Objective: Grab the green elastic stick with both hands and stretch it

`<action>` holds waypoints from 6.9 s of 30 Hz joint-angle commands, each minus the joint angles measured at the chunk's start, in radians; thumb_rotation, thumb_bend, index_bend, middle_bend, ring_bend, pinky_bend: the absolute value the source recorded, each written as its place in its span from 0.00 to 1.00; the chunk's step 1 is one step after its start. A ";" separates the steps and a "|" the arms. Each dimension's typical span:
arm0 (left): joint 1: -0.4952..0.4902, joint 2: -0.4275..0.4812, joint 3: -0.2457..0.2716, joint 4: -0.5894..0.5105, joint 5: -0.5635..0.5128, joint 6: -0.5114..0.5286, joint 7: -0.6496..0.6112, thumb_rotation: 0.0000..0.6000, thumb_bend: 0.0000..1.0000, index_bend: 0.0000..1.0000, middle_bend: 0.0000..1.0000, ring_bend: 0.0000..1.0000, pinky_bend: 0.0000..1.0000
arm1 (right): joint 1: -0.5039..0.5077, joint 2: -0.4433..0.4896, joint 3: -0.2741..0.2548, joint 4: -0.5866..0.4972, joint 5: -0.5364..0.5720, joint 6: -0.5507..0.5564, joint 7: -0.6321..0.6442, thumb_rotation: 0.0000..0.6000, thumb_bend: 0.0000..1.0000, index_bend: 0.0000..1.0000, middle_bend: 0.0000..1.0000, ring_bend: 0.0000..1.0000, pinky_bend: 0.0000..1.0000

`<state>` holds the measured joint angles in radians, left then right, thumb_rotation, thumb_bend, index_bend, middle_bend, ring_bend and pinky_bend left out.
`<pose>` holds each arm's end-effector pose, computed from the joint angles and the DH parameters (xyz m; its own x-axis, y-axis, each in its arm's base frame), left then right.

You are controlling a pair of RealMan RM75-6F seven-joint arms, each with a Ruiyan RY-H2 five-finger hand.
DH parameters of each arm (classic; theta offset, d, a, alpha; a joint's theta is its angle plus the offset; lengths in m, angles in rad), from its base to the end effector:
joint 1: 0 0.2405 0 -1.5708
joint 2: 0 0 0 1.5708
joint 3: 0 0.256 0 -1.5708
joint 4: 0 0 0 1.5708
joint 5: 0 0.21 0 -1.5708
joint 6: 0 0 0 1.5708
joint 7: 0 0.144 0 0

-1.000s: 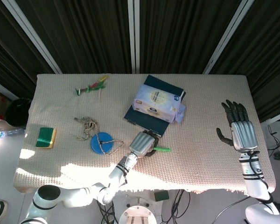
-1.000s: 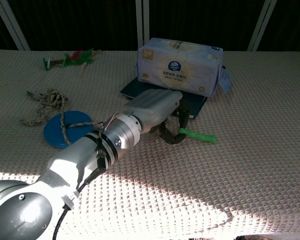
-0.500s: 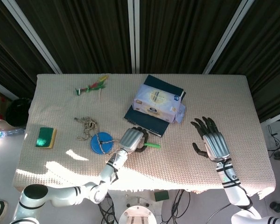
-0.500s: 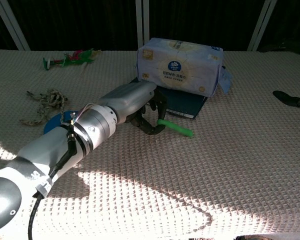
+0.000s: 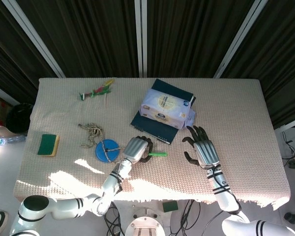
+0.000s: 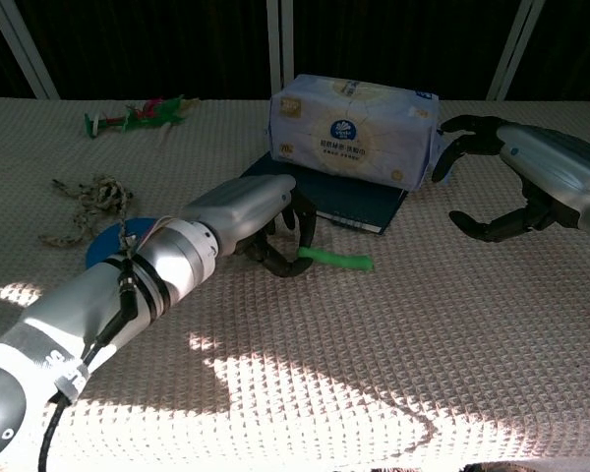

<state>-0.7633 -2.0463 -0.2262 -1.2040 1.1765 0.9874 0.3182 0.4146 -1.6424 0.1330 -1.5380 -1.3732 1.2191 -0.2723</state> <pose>-0.0712 0.2965 -0.1415 0.2587 0.3462 0.9018 0.9066 -0.4092 -0.1030 -0.1833 -0.2617 -0.0184 0.2498 -0.1696 0.9533 -0.9427 -0.2674 0.1995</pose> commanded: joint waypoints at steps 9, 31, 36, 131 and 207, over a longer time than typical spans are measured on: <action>0.019 -0.001 0.001 0.013 0.008 0.021 -0.037 1.00 0.31 0.61 0.39 0.33 0.38 | 0.023 -0.074 -0.004 0.070 0.047 -0.068 0.072 1.00 0.37 0.39 0.02 0.00 0.00; 0.038 0.006 0.000 -0.001 -0.010 0.008 -0.064 1.00 0.31 0.61 0.36 0.33 0.38 | 0.077 -0.204 0.020 0.196 0.072 -0.143 0.177 1.00 0.37 0.43 0.02 0.00 0.00; 0.041 0.007 -0.001 0.000 -0.010 0.003 -0.079 1.00 0.31 0.61 0.36 0.33 0.38 | 0.088 -0.223 0.024 0.215 0.087 -0.167 0.185 1.00 0.37 0.44 0.02 0.00 0.00; 0.101 0.281 -0.087 -0.408 -0.049 0.162 -0.036 1.00 0.31 0.61 0.38 0.33 0.42 | 0.155 -0.170 0.141 0.055 0.049 -0.057 0.223 1.00 0.38 0.61 0.07 0.00 0.00; 0.173 0.376 -0.012 -0.480 -0.041 0.238 -0.028 0.93 0.31 0.48 0.36 0.33 0.39 | 0.090 0.020 0.057 -0.062 0.092 -0.059 0.244 1.00 0.19 0.00 0.00 0.00 0.00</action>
<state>-0.5905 -1.6699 -0.2381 -1.6835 1.1360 1.2245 0.2902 0.5084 -1.6244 0.1933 -1.6005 -1.2779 1.1556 -0.0319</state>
